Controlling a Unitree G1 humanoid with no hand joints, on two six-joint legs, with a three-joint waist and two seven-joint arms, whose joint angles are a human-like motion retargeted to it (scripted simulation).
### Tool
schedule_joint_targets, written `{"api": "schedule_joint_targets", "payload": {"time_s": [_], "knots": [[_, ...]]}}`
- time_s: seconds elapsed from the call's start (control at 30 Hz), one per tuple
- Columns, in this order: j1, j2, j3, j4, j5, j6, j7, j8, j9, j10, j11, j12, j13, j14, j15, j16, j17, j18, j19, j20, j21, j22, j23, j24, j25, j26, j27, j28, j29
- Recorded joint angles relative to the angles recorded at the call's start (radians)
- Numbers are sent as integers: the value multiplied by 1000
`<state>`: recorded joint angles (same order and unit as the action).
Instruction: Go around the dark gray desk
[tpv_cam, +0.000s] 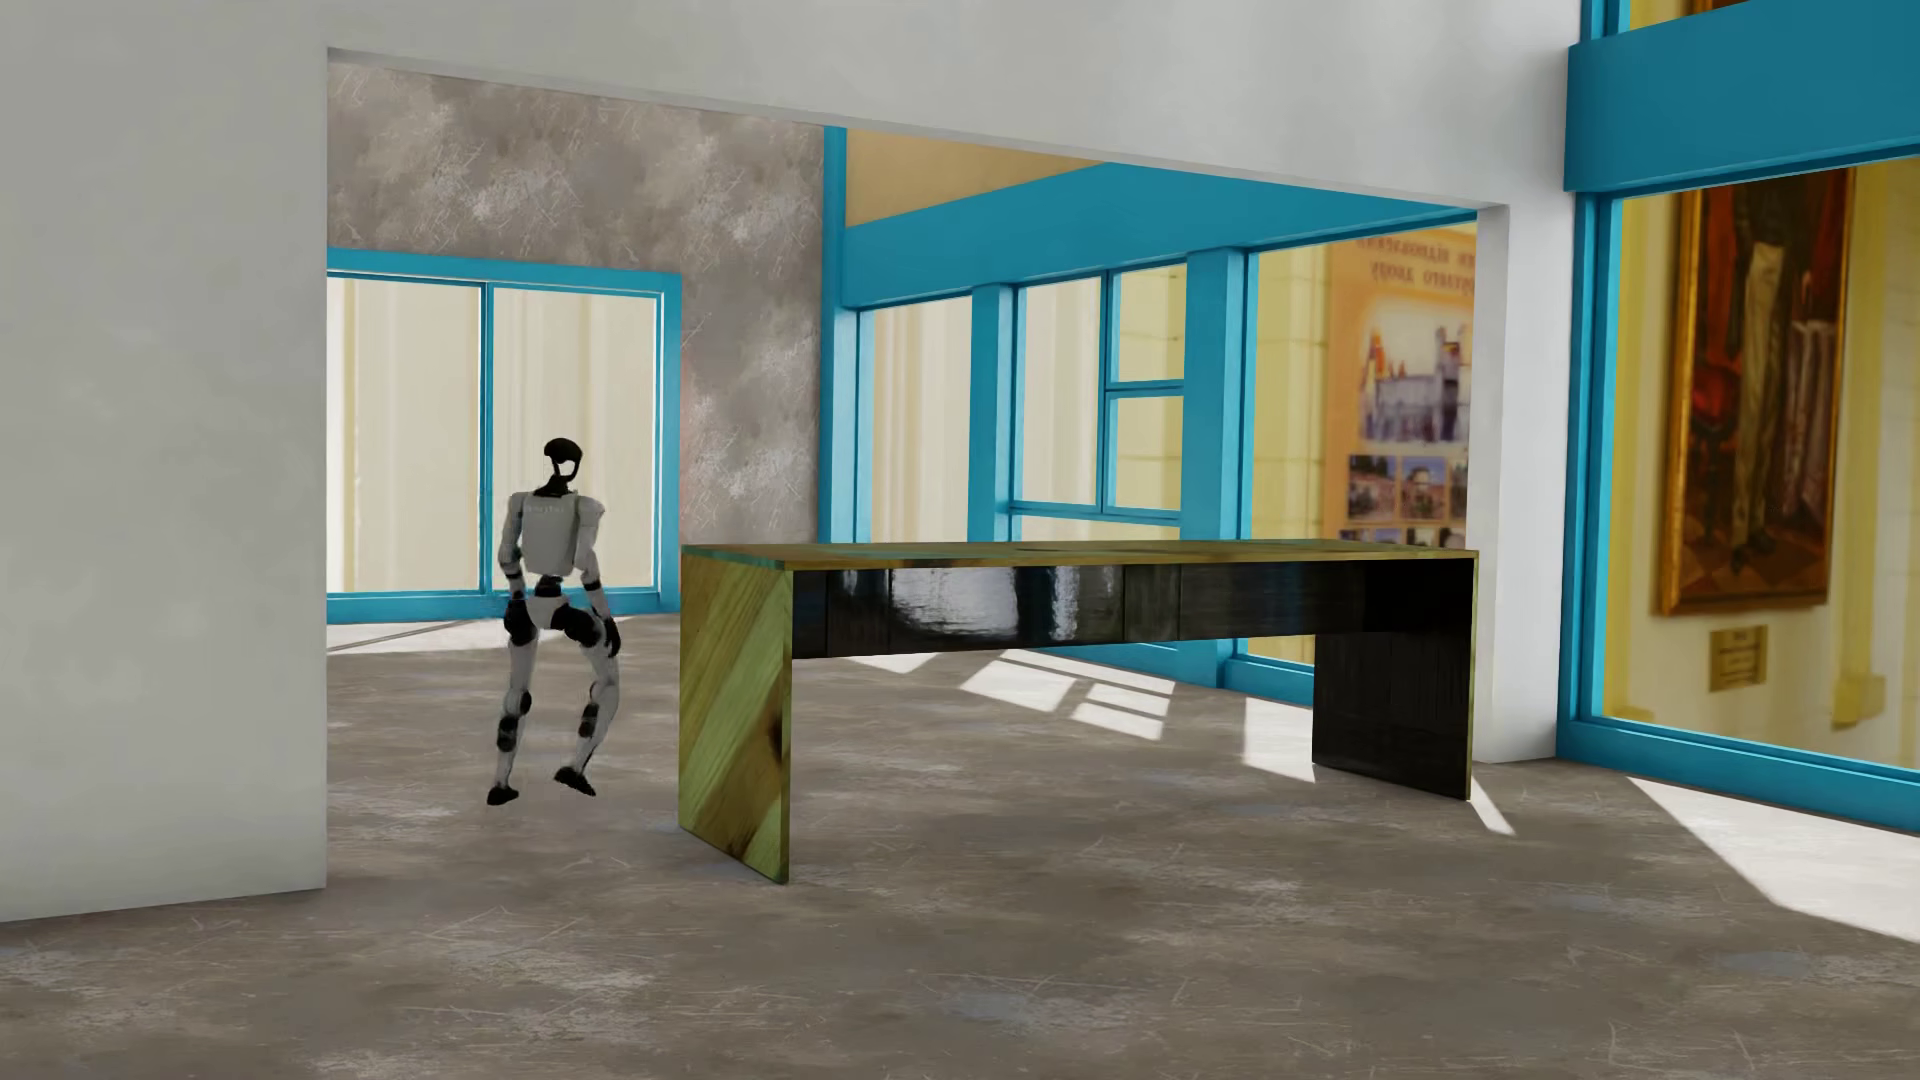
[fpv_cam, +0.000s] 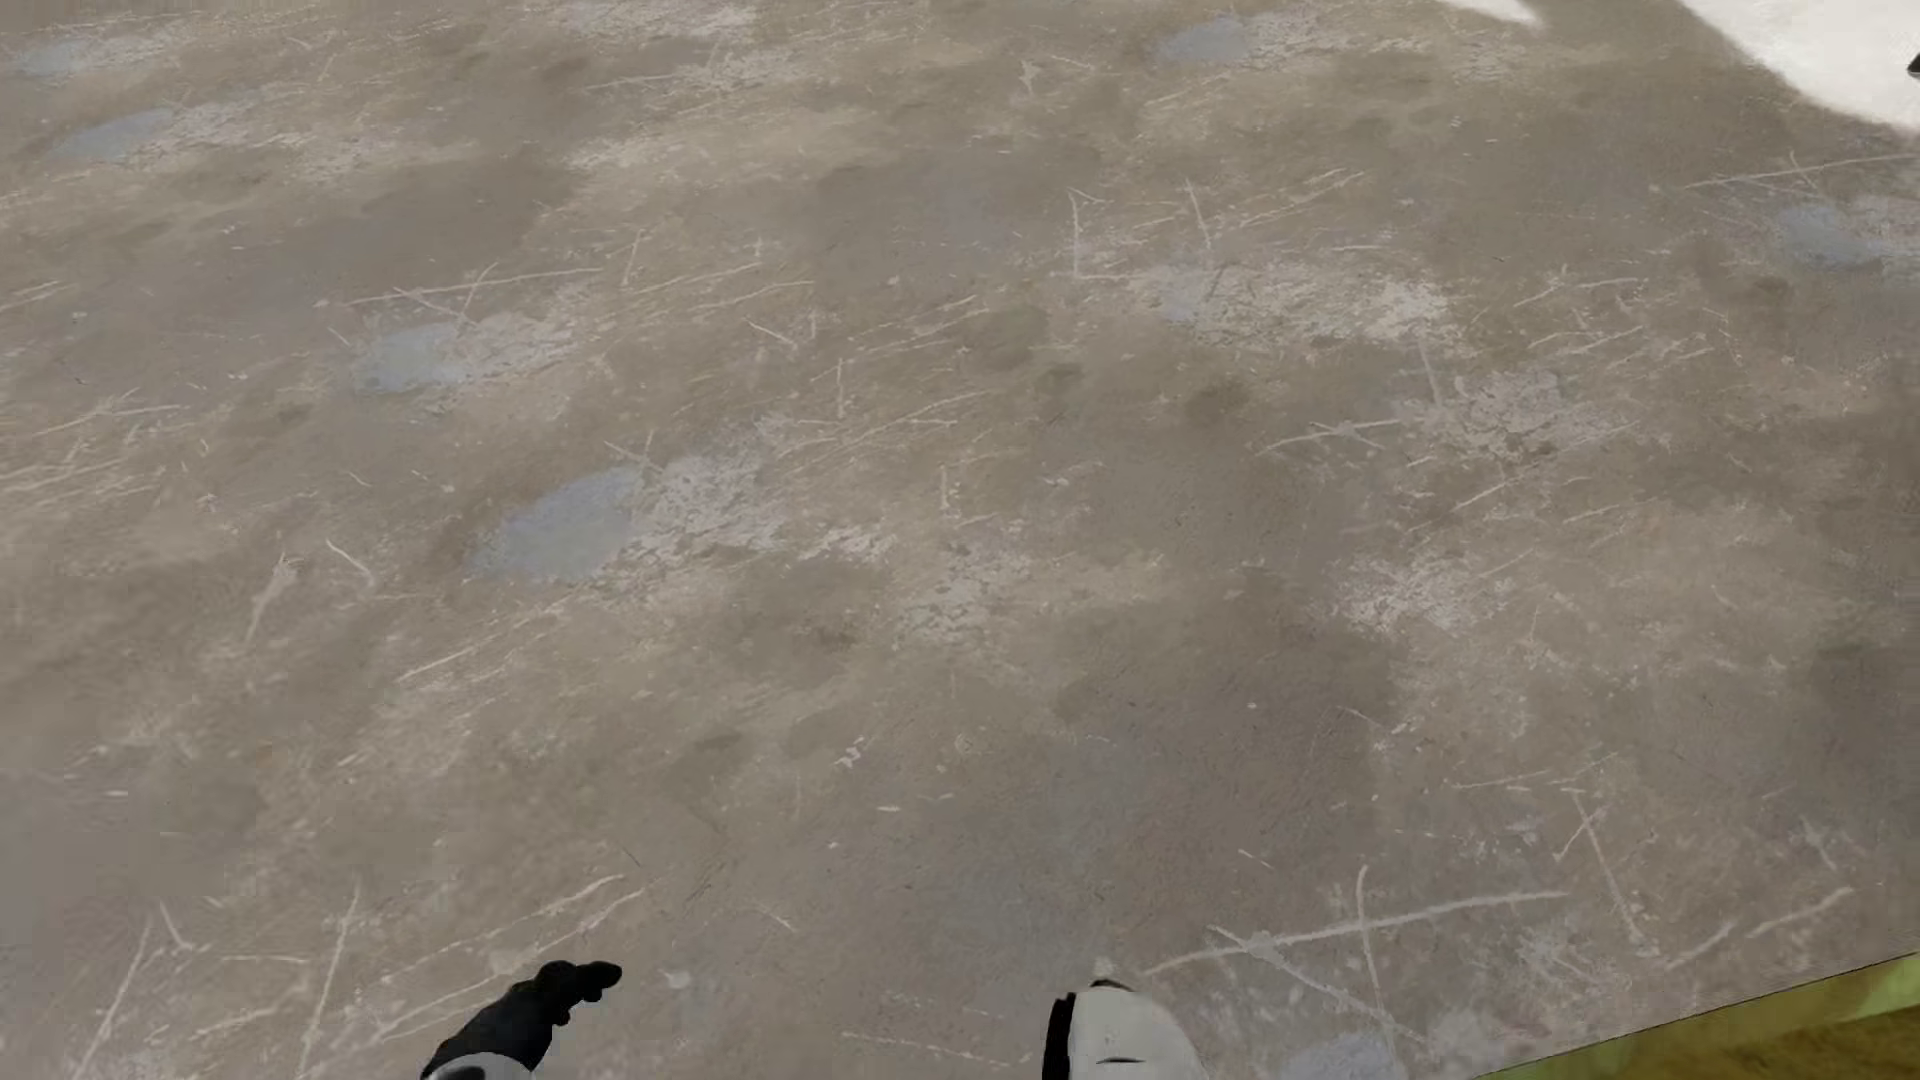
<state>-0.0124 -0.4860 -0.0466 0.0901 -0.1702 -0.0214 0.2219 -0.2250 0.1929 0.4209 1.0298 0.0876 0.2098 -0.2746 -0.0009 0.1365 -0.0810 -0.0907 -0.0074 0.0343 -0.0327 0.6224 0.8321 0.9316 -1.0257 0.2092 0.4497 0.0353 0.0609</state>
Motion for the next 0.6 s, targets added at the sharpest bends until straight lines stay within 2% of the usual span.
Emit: {"api": "schedule_joint_targets", "payload": {"time_s": [0.03,0.07,0.1,0.13,0.17,0.2,0.23,0.27,0.3,0.33,0.37,0.4,0.43,0.47,0.53,0.57,0.6], "knots": [[61,-22,-15,-4,-18,-2,19,-55,-3,-47,-204,-42,50,-23,3,25,-49,-11,-5,-7,27,-48,4,-43,-39,-30,-46,7,33],[128,-18,-28,-6,-5,-4,41,-105,-4,-98,-462,-66,95,-42,35,46,-98,-25,3,1,50,-110,1,-100,-80,-56,-108,10,51],[194,3,-41,-6,43,-6,67,-112,-4,-143,-743,-73,131,-64,30,63,-133,-42,19,20,48,-178,-4,-157,-105,-71,-152,20,63],[251,-4,-52,-2,81,-6,93,-91,-2,-155,-895,-67,160,-88,-13,72,-154,-60,31,40,19,-242,-9,-203,-109,-87,-161,43,81],[298,-13,-55,2,98,-7,128,-140,0,-137,-912,-52,175,-115,-26,78,-163,-77,24,68,-14,-290,-11,-245,-111,-96,-149,62,93],[343,-7,-55,8,112,-4,160,-181,2,-89,-847,-19,178,-112,18,75,-163,-90,-1,102,-41,-322,-13,-272,-119,-98,-131,76,96],[375,-10,-58,24,132,5,172,-182,5,-42,-763,17,174,-57,31,70,-144,-91,-122,122,-63,-334,-17,-272,-129,-82,-105,69,92],[374,16,-61,51,138,17,165,-204,7,58,-721,44,174,42,118,63,-111,-69,-187,118,-89,-318,-33,-250,-130,-52,-95,40,67],[334,31,-61,102,146,31,168,-209,10,236,-655,66,174,154,129,57,-70,-35,-237,99,-111,-276,-50,-201,-126,-17,-88,1,29],[263,47,-57,178,170,49,168,-198,14,455,-589,88,159,276,68,52,-23,6,-240,69,-128,-215,-59,-139,-110,16,-83,-52,-20],[153,84,-43,214,213,68,97,-179,20,660,-566,103,126,330,17,45,18,53,-239,35,-125,-143,-57,-71,-105,45,-82,-101,-68],[27,139,-29,204,258,81,8,-150,25,819,-576,117,77,265,-23,33,48,82,-237,-2,-100,-67,-47,-6,-120,65,-85,-152,-111],[-96,201,-17,183,296,87,-61,-112,27,928,-604,141,15,235,-52,9,75,92,-232,-22,-69,-10,-39,33,-138,65,-84,-185,-147],[-208,263,-5,182,330,88,-103,-69,25,980,-638,178,-52,233,-74,-19,105,74,-225,-27,-41,24,-34,52,-144,64,-104,-207,-169],[-386,380,25,192,377,87,-145,28,18,922,-689,262,-151,224,-122,-68,150,104,-213,-15,46,32,-110,43,-100,30,-222,-232,-165],[-453,428,44,207,395,88,-146,78,15,822,-701,298,-182,218,-152,-85,155,118,-208,-6,120,22,-198,27,-57,6,-325,-233,-150],[-490,477,61,221,408,92,-122,125,12,666,-707,331,-199,218,-186,-100,146,131,-201,-1,197,12,-317,12,7,-16,-427,-227,-147]]}}
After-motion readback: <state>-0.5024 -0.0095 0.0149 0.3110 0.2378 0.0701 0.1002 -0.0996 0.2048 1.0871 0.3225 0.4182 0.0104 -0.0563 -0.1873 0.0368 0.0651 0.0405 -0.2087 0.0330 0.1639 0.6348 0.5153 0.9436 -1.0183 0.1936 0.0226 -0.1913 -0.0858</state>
